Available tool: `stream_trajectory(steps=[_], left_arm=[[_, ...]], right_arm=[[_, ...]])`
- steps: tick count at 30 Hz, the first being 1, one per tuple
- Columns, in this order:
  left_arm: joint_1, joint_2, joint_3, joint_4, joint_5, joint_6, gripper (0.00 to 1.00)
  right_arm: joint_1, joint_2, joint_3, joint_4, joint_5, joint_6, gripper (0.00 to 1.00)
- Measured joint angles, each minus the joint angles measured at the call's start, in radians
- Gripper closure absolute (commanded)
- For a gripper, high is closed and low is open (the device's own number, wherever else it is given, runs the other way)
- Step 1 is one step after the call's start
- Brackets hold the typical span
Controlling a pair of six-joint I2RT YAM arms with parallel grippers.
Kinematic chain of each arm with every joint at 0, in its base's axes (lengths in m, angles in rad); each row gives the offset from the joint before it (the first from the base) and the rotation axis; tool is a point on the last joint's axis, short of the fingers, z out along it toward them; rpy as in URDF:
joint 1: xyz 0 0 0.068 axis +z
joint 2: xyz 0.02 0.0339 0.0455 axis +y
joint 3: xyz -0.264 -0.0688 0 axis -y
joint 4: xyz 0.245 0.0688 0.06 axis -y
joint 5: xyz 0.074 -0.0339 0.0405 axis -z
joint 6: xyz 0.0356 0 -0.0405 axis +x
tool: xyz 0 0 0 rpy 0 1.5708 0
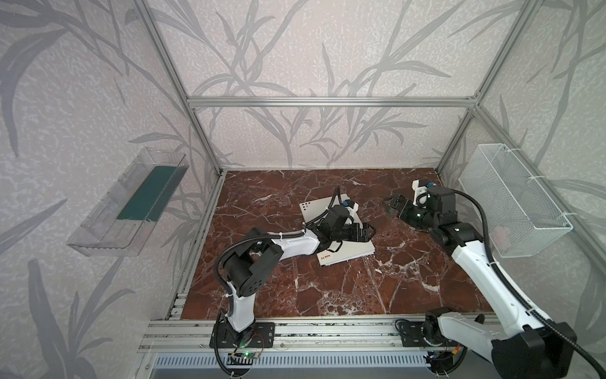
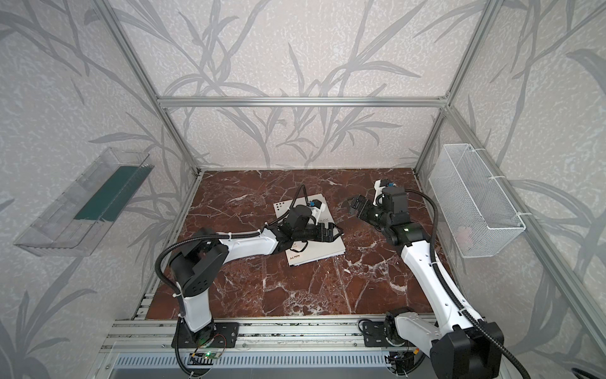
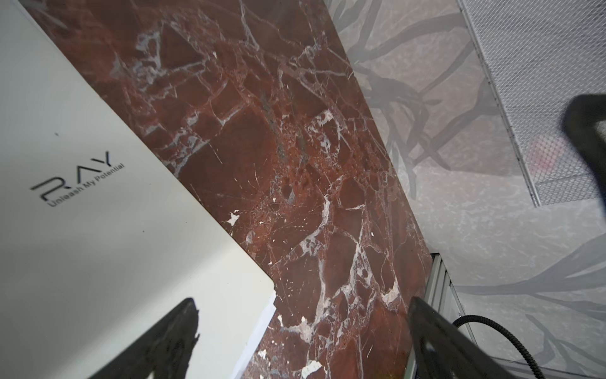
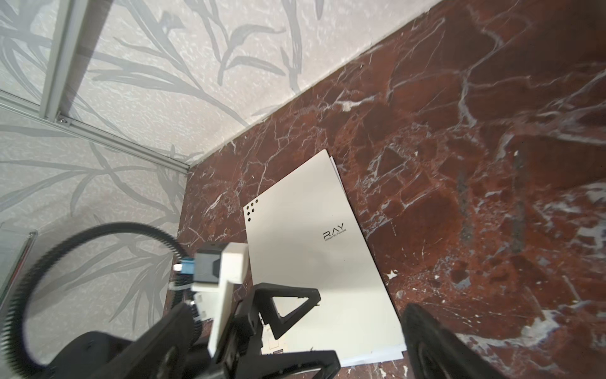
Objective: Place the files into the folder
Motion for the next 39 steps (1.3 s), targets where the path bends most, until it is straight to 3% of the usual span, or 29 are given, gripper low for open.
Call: stream_trajectory(steps=[3, 7, 11, 16, 20, 25, 27, 32, 36, 39], left_arm=[[0.001, -0.098, -0.037, -0.058, -0.036, 0.038, 0.01], [0.047, -0.466, -0.183, -0.146, -0.177, 0.1, 0.01], [0.224, -0.787, -0.29, -0.249, -0.454, 0.166, 0.01], [0.43, -0.961, -0.577, -0.225, -0.774, 0.275, 0.01], [0.53, -0.901, -0.759, -0.145, -0.909, 0.396, 0.01], [0.665, -0.733, -0.783, 0.114, -0.972, 0.5, 0.01], [0.71, -0.616, -0.791, 0.264, -0.961, 0.523, 0.01], [0.776, -0.411, -0.775, 0.418, -0.857, 0.575, 0.01], [0.806, -0.336, -0.779, 0.541, -0.77, 0.593, 0.01], [0.813, -0.344, -0.778, 0.537, -0.734, 0.594, 0.01]], right_arm=[[-0.01, -0.045, -0.016, -0.016, 0.065, -0.049, 0.01], [-0.016, -0.112, -0.139, 0.08, 0.13, -0.128, 0.01], [-0.021, -0.124, -0.334, 0.272, 0.199, -0.212, 0.01], [-0.023, -0.074, -0.504, 0.506, 0.294, -0.338, 0.01], [-0.031, 0.029, -0.563, 0.671, 0.365, -0.417, 0.01], [-0.04, 0.178, -0.561, 0.811, 0.398, -0.468, 0.01], [-0.048, 0.211, -0.546, 0.824, 0.399, -0.468, 0.01], [-0.061, 0.244, -0.563, 0.987, 0.395, -0.472, 0.01], [-0.062, 0.156, -0.566, 0.932, 0.412, -0.537, 0.01], [-0.066, 0.148, -0.594, 1.014, 0.429, -0.557, 0.01]])
